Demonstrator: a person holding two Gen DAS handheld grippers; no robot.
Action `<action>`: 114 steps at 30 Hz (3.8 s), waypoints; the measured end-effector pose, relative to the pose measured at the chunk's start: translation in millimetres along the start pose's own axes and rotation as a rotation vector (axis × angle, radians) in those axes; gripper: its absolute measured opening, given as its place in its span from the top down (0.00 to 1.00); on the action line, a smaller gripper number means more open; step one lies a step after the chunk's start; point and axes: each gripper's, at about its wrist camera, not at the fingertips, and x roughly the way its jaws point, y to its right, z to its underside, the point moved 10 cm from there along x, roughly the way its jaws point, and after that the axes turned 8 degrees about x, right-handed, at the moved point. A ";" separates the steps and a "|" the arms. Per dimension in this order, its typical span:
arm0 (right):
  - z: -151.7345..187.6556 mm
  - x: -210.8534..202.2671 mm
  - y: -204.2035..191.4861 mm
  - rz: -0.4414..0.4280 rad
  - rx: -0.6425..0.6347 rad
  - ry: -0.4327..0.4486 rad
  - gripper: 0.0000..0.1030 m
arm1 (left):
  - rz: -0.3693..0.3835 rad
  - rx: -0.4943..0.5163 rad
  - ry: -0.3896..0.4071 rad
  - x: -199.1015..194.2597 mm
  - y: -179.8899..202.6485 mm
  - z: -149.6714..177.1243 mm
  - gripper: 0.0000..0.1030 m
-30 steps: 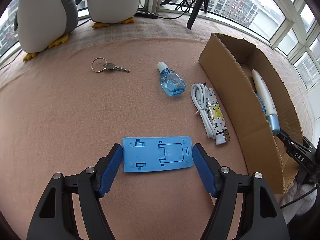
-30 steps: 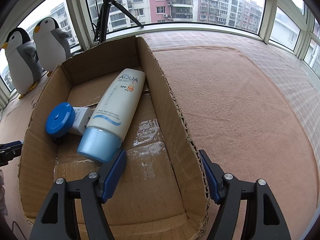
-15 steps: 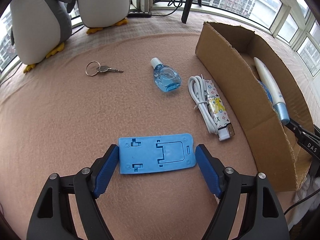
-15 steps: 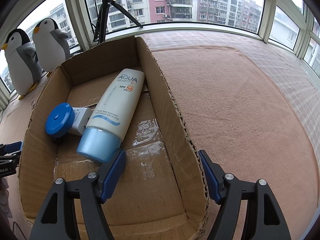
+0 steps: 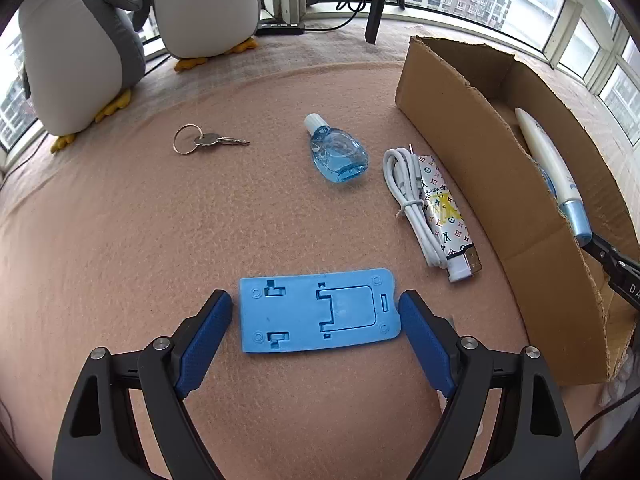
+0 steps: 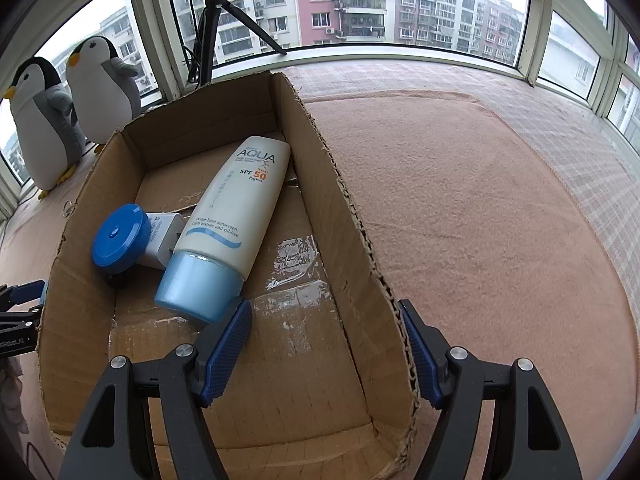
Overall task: Organize rigid objects
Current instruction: 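Move the left tool to the blue phone stand and grasp it, then carry the blue phone stand into the box and open the left gripper, then move the left tool to the pink COGI bottle and grasp it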
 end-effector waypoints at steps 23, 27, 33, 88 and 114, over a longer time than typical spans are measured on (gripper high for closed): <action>2.4 -1.8 -0.5 0.006 -0.006 -0.001 0.33 | -0.007 -0.019 0.030 -4.6 0.5 3.0 0.24; 2.7 -2.0 -0.4 0.007 -0.006 -0.001 0.33 | 0.003 -0.026 0.037 -7.4 0.5 4.0 0.24; 2.6 -2.3 0.2 0.008 -0.007 -0.001 0.33 | 0.003 -0.043 0.056 -16.6 -4.2 3.7 0.24; 2.2 -1.7 -1.2 0.012 -0.008 -0.001 0.33 | 0.132 0.090 0.193 -55.3 108.2 -113.4 0.21; 5.1 -3.9 -4.7 0.012 -0.020 -0.001 0.33 | 0.141 -0.093 0.123 -66.2 21.9 -20.5 0.22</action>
